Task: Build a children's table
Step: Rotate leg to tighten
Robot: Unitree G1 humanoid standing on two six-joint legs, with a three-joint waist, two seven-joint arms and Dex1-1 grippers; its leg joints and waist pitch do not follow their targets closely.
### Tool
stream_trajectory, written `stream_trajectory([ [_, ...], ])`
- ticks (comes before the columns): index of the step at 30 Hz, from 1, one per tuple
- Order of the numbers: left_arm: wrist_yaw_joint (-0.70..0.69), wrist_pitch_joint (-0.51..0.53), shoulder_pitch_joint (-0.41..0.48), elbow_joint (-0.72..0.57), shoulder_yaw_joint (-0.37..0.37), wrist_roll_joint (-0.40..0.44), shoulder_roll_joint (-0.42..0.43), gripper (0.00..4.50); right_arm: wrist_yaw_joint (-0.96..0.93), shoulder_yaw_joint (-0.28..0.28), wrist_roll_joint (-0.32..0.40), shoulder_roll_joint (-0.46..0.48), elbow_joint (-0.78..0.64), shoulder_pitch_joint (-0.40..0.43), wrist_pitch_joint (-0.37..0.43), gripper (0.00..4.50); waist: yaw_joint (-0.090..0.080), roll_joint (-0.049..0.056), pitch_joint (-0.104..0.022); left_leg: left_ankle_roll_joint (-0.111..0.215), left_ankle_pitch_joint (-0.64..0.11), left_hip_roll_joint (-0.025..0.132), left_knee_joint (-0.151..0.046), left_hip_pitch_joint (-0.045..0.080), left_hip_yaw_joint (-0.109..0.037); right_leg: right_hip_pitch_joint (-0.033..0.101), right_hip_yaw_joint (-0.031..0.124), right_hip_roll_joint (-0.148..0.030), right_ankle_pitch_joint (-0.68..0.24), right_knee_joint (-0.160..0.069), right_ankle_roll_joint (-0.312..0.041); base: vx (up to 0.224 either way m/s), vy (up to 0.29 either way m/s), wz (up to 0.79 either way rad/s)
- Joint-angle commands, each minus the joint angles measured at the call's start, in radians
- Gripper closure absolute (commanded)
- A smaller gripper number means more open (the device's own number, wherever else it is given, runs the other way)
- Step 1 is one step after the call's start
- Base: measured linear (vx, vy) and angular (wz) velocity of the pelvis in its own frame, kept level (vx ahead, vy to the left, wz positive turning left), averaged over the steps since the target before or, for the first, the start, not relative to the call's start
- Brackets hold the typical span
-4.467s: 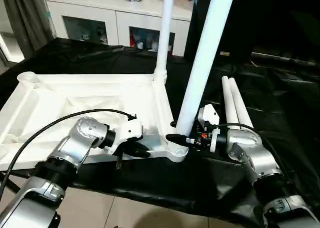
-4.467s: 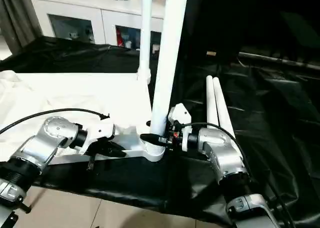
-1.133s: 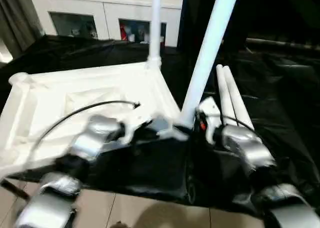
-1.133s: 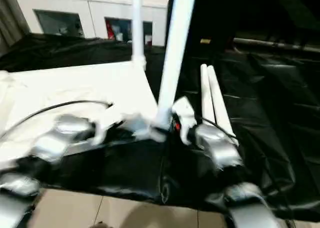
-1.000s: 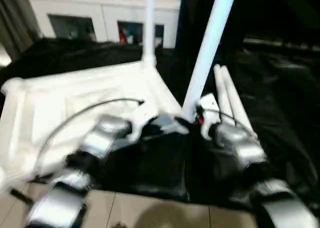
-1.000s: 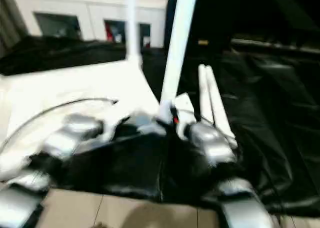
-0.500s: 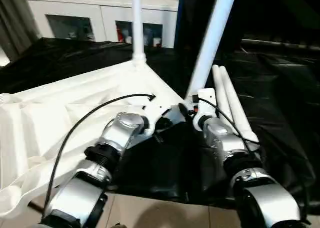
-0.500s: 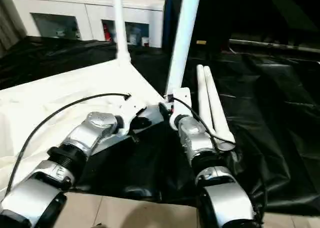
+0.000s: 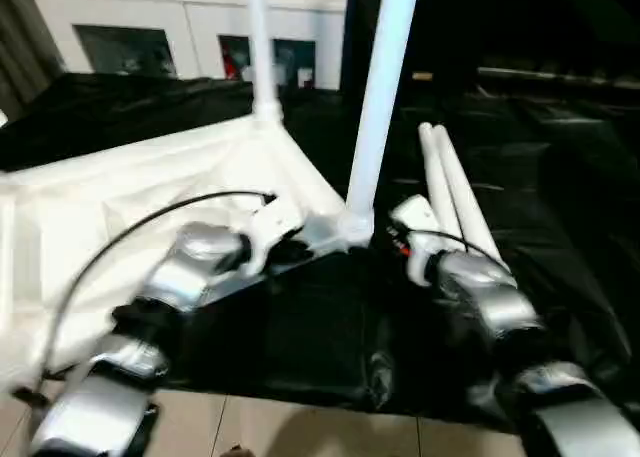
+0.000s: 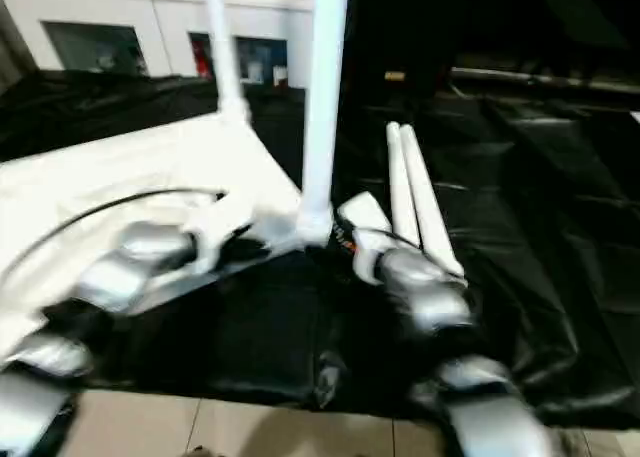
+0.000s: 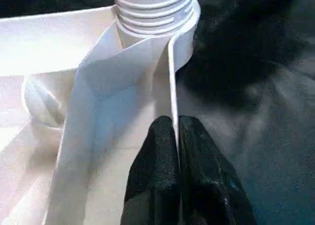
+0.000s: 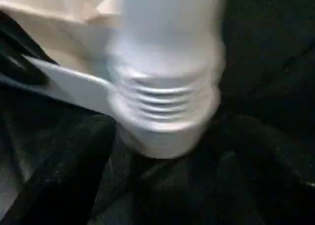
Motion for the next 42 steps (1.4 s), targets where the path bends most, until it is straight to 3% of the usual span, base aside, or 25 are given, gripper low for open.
stream_trajectory([
  [1,-0.091,-0.009,0.016,-0.059,-0.043,-0.013,0.006,4.50,0.059,0.010,0.027,-0.010,-0.067,0.010,0.013,0.46,0.006,0.005,-0.065,0.076,-0.152,0.026,-0.060,0.003,0.002,0.064,0.050,-0.067,-0.065,-0.058,-0.243,0.000,0.000,0.00],
  [5,-0.211,0.025,0.053,-0.166,-0.046,-0.070,0.044,4.50,0.174,0.019,0.063,-0.045,-0.180,0.044,0.042,0.46,0.016,0.010,-0.064,0.069,-0.150,0.030,-0.061,0.005,0.003,0.060,0.052,-0.065,-0.064,-0.057,-0.244,0.000,0.000,0.00],
  [7,-0.215,0.017,0.056,-0.168,-0.047,-0.068,0.046,4.50,0.201,0.030,0.070,-0.050,-0.205,0.051,0.048,0.46,0.021,0.006,-0.063,0.063,-0.158,0.029,-0.060,0.010,0.006,0.056,0.053,-0.065,-0.078,-0.060,-0.241,0.000,0.000,0.00],
  [11,-0.214,0.015,0.058,-0.168,-0.048,-0.065,0.047,4.50,0.218,0.035,0.072,-0.049,-0.223,0.057,0.060,0.46,0.027,0.007,-0.062,0.047,-0.169,0.027,-0.063,0.008,0.003,0.057,0.054,-0.068,-0.127,-0.063,-0.220,0.000,0.000,0.00],
  [16,-0.210,0.030,0.066,-0.189,-0.047,-0.061,0.050,4.50,0.208,0.034,0.060,-0.042,-0.221,0.060,0.073,0.46,0.026,0.004,-0.065,0.041,-0.142,0.025,-0.061,0.003,0.001,0.062,0.053,-0.068,-0.104,-0.058,-0.213,0.000,0.000,0.00],
  [20,-0.211,0.034,0.069,-0.193,-0.044,-0.057,0.049,4.50,0.214,0.038,0.061,-0.045,-0.230,0.066,0.083,0.75,0.027,0.005,-0.067,0.051,-0.119,0.024,-0.058,0.002,0.001,0.062,0.052,-0.066,-0.059,-0.054,-0.221,0.000,0.000,0.00],
  [31,-0.213,0.038,0.071,-0.192,-0.042,-0.053,0.055,4.50,0.233,0.052,0.053,-0.058,-0.231,0.075,0.081,1.67,0.026,0.005,-0.067,0.049,-0.130,0.024,-0.056,0.002,0.000,0.062,0.052,-0.067,-0.074,-0.054,-0.220,0.000,0.000,0.00],
  [40,-0.175,0.053,0.060,-0.172,-0.031,-0.046,0.039,4.50,0.194,0.035,0.052,-0.040,-0.202,0.071,0.098,1.76,0.026,0.004,-0.067,0.049,-0.126,0.024,-0.055,0.002,0.001,0.062,0.052,-0.067,-0.068,-0.052,-0.225,0.000,0.000,0.00],
  [42,-0.074,0.083,0.034,-0.119,-0.014,-0.022,0.002,4.50,0.070,0.016,0.024,-0.010,-0.140,0.057,0.114,1.76,0.024,0.003,-0.065,0.043,-0.139,0.023,-0.057,0.003,0.001,0.060,0.052,-0.068,-0.095,-0.057,-0.220,0.000,0.000,0.00],
])
